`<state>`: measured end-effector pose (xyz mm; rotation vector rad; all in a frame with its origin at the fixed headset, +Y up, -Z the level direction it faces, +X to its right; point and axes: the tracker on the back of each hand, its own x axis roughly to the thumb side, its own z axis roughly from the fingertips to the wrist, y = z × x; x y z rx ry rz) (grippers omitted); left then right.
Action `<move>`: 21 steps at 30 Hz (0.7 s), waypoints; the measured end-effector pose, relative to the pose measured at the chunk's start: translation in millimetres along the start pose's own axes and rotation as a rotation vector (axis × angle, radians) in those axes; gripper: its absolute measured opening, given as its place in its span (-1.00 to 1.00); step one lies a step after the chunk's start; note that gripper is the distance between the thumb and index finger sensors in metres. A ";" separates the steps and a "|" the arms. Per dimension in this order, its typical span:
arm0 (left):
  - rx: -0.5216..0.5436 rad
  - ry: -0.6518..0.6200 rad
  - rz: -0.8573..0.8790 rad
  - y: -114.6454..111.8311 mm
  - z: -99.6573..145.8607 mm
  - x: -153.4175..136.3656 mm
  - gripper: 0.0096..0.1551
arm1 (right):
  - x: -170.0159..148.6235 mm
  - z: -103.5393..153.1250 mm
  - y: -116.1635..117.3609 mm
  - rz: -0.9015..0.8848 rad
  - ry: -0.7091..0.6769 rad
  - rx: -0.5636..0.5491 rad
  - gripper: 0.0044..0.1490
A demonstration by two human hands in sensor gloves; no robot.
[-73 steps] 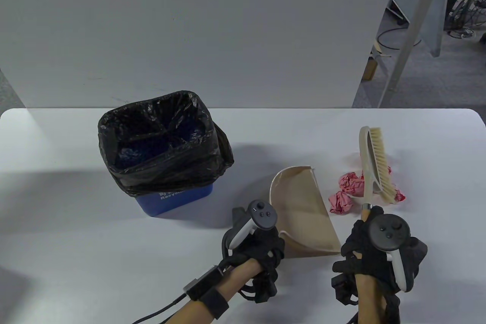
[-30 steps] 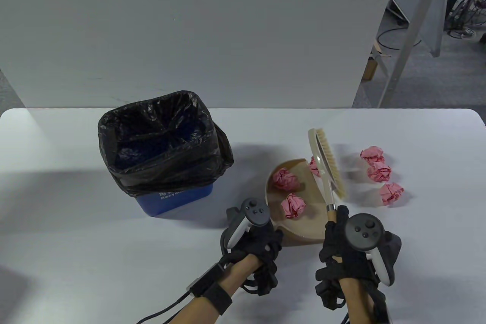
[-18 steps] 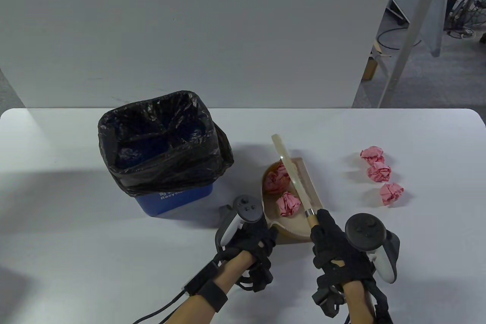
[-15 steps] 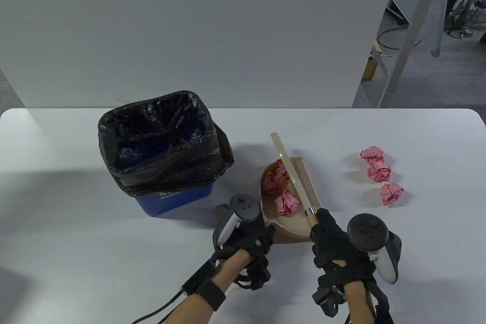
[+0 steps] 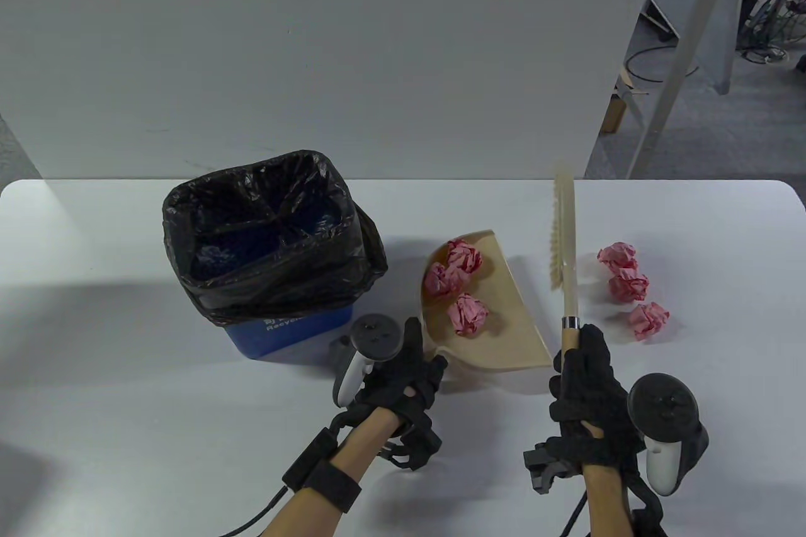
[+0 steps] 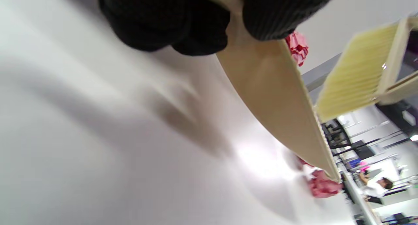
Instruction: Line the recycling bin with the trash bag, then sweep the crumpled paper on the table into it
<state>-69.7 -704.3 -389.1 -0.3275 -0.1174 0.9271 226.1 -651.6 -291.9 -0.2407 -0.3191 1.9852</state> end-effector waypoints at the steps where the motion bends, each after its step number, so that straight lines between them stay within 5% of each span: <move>1: 0.007 -0.018 0.008 2.4 2.4 3.2 -0.01 | -0.7 -0.1 -0.7 0.003 0.005 -0.007 -0.25; 6: 0.054 -0.115 0.137 23.5 24.8 29.6 -0.01 | -11.6 -4.5 -5.7 -0.129 0.066 -0.016 -0.26; 13: 0.058 -0.238 0.308 59.0 60.1 58.1 -0.01 | -16.7 -6.8 -3.2 -0.086 0.105 -0.024 -0.25; 21: 0.184 -0.300 0.311 130.6 104.9 60.6 -0.01 | -15.0 -7.1 8.1 -0.044 0.091 0.025 -0.26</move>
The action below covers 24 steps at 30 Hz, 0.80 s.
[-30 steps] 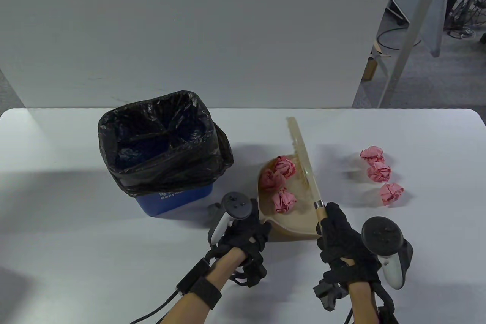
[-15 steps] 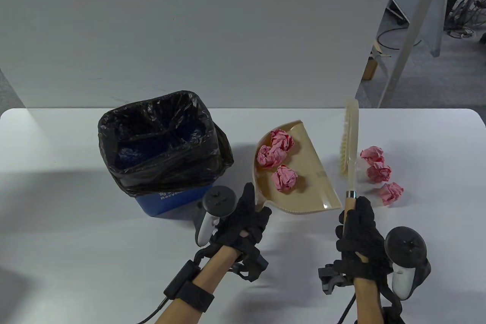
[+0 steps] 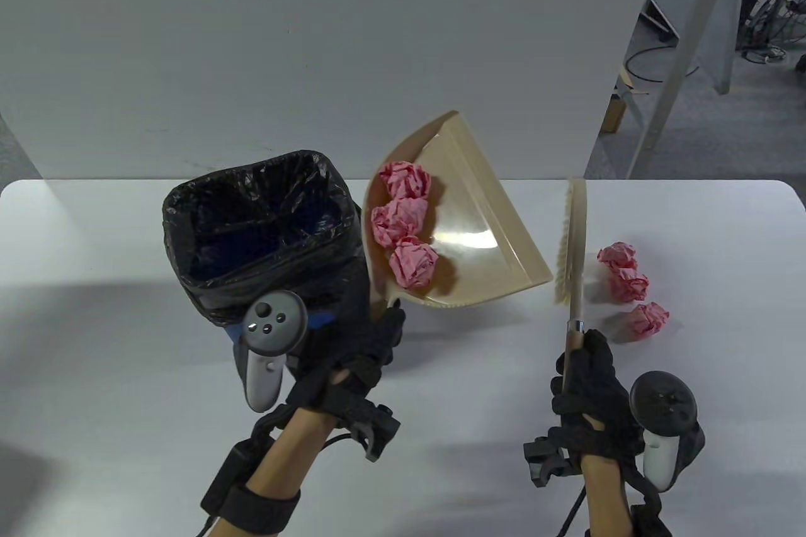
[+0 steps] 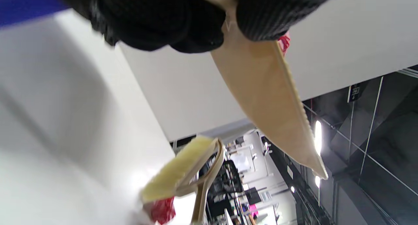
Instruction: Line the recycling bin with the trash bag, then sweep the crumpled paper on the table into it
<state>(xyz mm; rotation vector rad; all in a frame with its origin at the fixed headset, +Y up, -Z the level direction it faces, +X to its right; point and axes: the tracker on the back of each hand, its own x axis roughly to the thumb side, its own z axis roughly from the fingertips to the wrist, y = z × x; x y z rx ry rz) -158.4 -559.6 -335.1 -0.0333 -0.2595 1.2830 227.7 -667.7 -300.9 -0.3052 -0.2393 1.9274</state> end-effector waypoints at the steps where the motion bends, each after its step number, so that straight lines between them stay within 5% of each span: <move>1: 0.025 -0.008 -0.011 12.6 4.0 4.4 -0.01 | 0.2 0.1 0.5 -0.001 -0.001 0.003 -0.26; 8: 0.308 0.009 -0.202 103.5 26.7 16.2 0.00 | 0.3 0.0 2.9 -0.002 -0.006 0.022 -0.26; 13: 0.456 0.079 -0.407 142.1 35.9 7.5 0.00 | 0.3 0.2 4.7 0.003 -0.006 0.031 -0.26; 24: 0.589 0.103 -1.046 145.7 33.5 3.1 0.00 | -1.8 -0.3 7.8 0.016 0.020 0.043 -0.26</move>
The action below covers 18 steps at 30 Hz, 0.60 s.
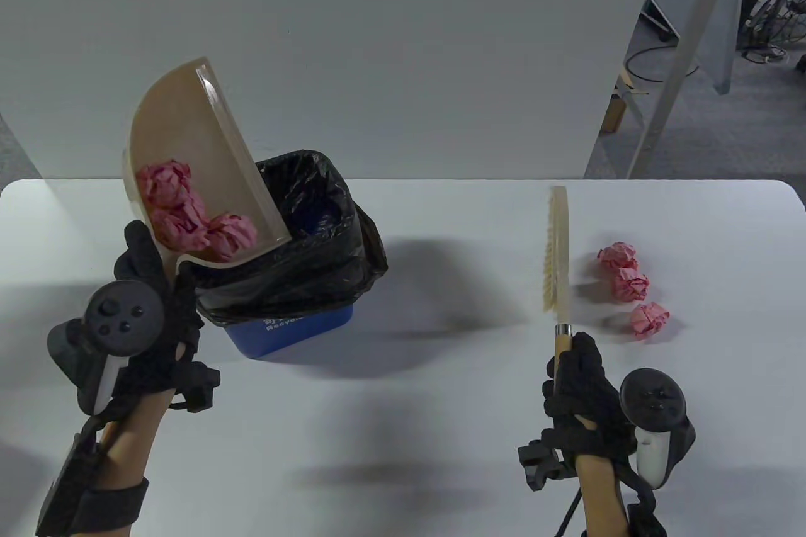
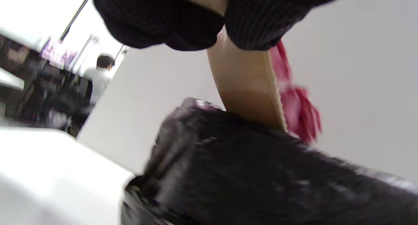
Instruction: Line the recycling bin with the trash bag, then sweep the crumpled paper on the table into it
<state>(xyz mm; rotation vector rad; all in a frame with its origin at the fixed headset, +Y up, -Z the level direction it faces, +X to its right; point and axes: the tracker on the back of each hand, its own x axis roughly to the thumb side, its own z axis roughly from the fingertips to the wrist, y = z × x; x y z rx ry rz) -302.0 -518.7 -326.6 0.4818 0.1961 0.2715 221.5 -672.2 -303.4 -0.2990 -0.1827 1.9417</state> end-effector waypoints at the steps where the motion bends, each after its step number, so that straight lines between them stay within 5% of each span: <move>1: 0.020 -0.019 -0.062 -0.5 0.9 2.9 0.00 | 0.0 0.0 0.2 0.002 0.001 0.001 -0.25; 9: 0.181 -0.036 -0.260 3.0 7.6 14.6 -0.01 | 0.9 0.0 2.0 0.014 -0.003 0.015 -0.25; 18: 0.192 -0.009 -0.182 6.4 7.6 13.5 -0.01 | 3.0 0.8 5.1 0.018 -0.016 0.037 -0.25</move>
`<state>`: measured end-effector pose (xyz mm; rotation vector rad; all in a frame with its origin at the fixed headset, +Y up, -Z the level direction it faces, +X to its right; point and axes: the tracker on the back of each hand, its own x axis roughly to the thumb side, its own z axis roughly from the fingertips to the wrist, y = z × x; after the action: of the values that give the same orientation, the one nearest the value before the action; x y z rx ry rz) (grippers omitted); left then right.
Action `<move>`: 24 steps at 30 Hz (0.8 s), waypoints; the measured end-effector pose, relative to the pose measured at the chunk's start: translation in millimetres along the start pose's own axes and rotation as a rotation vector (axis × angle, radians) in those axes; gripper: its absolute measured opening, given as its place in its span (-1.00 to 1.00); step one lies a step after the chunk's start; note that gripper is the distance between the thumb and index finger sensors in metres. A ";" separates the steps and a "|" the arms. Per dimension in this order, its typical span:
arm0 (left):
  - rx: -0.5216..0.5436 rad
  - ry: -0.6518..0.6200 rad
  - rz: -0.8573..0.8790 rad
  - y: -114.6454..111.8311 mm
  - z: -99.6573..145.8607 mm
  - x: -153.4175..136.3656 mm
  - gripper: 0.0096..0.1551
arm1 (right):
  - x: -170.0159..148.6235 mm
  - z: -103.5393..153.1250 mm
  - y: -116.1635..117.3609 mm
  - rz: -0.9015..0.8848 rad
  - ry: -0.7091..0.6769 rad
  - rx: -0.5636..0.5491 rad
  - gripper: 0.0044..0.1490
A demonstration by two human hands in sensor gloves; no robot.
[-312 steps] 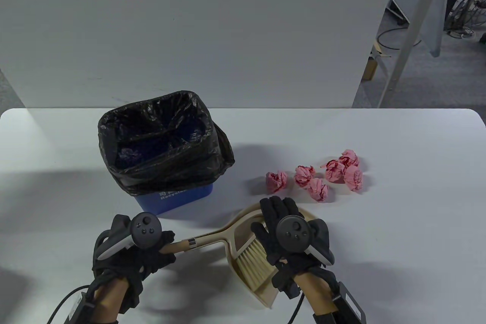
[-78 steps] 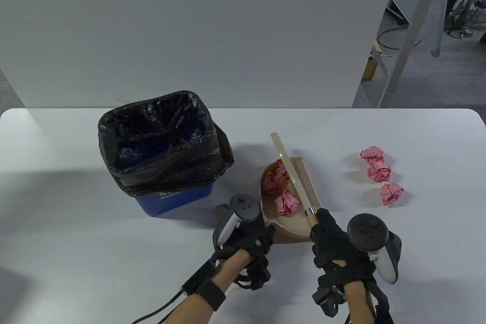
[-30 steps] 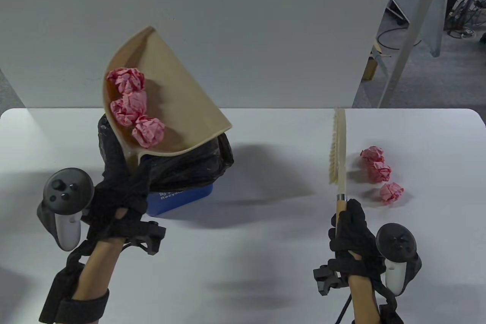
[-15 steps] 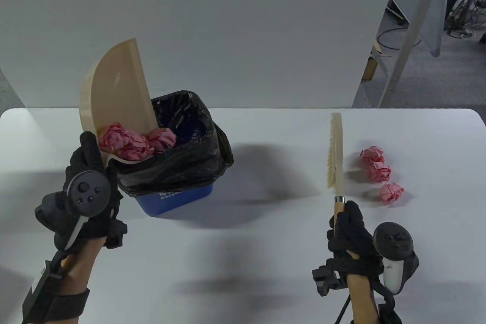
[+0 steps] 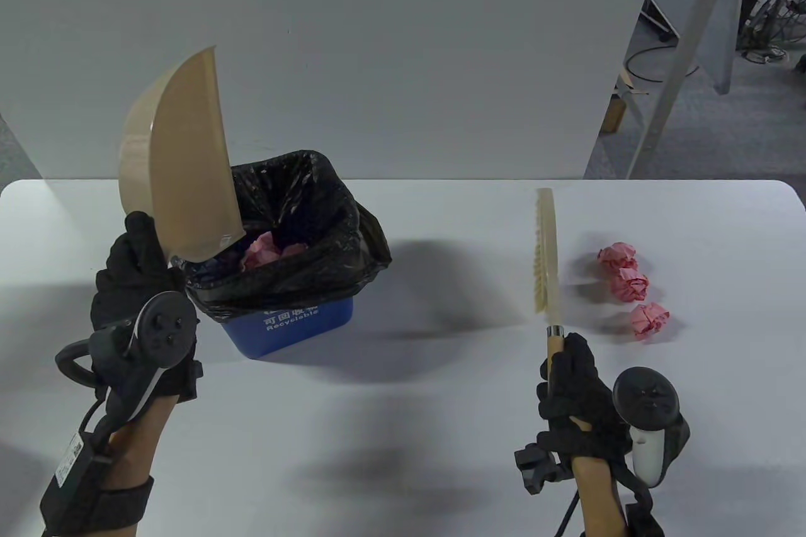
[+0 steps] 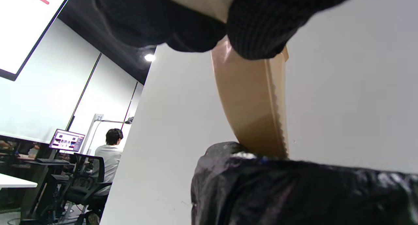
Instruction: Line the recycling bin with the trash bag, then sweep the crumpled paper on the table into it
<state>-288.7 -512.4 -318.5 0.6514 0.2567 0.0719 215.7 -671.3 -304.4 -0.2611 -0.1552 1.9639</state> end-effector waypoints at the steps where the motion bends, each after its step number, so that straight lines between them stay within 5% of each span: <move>1: 0.004 0.002 0.010 0.8 0.2 0.8 -0.01 | 0.1 0.0 0.2 0.001 -0.001 0.001 -0.25; 6: 0.005 0.025 0.132 6.7 5.1 5.1 -0.01 | 0.0 0.0 0.6 0.000 -0.004 0.002 -0.25; 13: -0.071 -0.006 0.531 12.0 23.6 29.8 -0.01 | 0.4 -0.5 1.7 -0.007 -0.017 0.010 -0.23; 19: -0.243 -0.134 0.920 3.7 38.9 80.8 0.00 | 4.4 2.6 -0.6 -0.024 -0.054 -0.019 -0.22; 24: -0.368 -0.223 0.995 -19.2 51.5 136.4 0.00 | 5.5 4.1 -7.0 -0.059 -0.066 -0.056 -0.20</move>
<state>-143.8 -538.1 -319.9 0.3615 -0.3136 0.9721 218.8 -663.5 -299.4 -0.2259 -0.2587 1.9128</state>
